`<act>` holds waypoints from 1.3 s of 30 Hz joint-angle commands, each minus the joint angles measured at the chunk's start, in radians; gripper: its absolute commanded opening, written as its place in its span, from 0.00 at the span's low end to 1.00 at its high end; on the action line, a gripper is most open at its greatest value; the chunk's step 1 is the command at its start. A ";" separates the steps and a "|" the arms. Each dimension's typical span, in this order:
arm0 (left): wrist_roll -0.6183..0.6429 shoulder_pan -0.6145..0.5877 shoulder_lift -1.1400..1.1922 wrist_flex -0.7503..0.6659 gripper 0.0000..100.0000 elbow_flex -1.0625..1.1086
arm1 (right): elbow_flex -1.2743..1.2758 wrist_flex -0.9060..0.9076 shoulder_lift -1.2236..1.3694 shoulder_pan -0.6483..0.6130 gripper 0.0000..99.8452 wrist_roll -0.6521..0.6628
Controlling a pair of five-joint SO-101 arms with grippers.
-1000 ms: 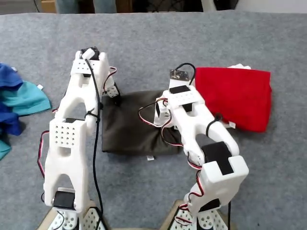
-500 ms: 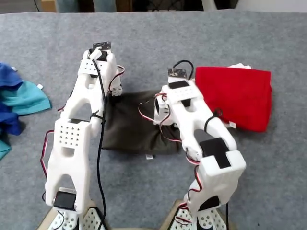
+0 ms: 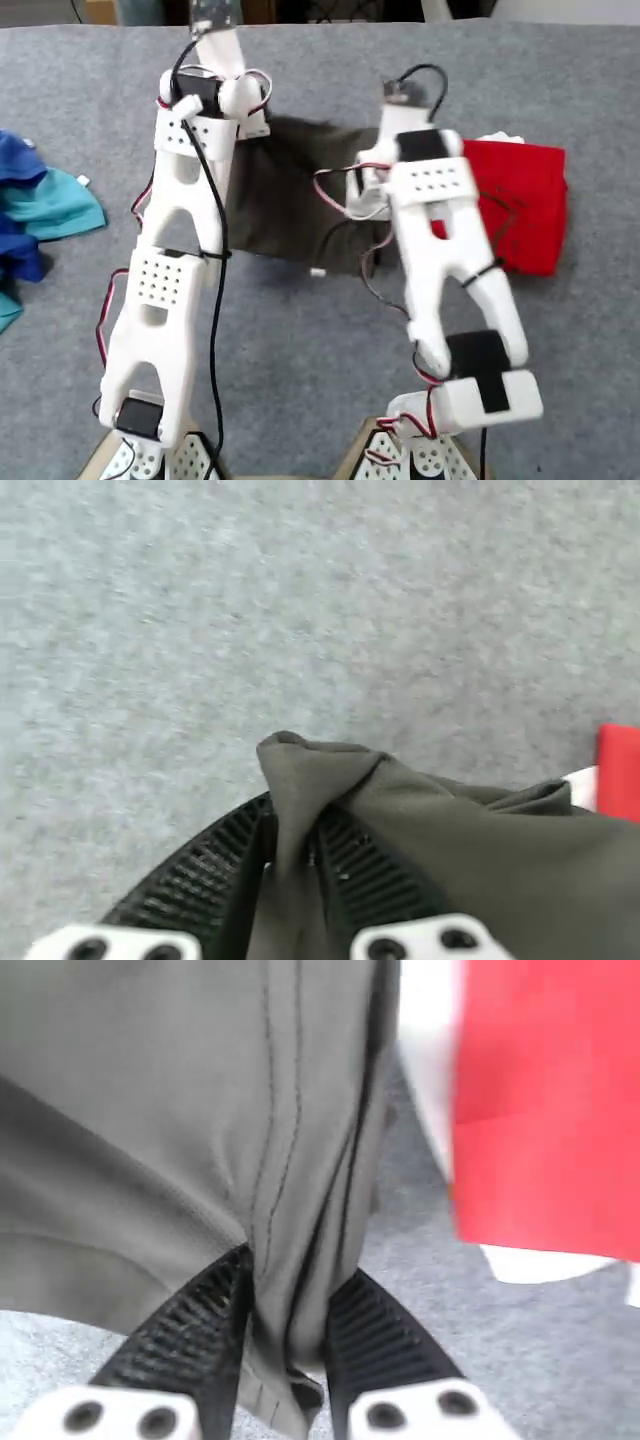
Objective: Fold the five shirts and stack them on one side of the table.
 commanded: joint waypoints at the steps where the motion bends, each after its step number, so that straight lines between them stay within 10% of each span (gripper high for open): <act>1: 0.035 0.035 -0.068 -0.008 0.03 -0.062 | -0.077 0.032 -0.087 0.083 0.01 0.011; 29: 0.130 0.401 -0.121 -0.839 0.04 0.401 | -0.300 -0.066 -0.018 0.695 0.02 0.379; 39: 0.242 0.389 -0.121 -0.766 0.17 0.403 | -0.309 -0.038 0.033 0.697 0.53 0.377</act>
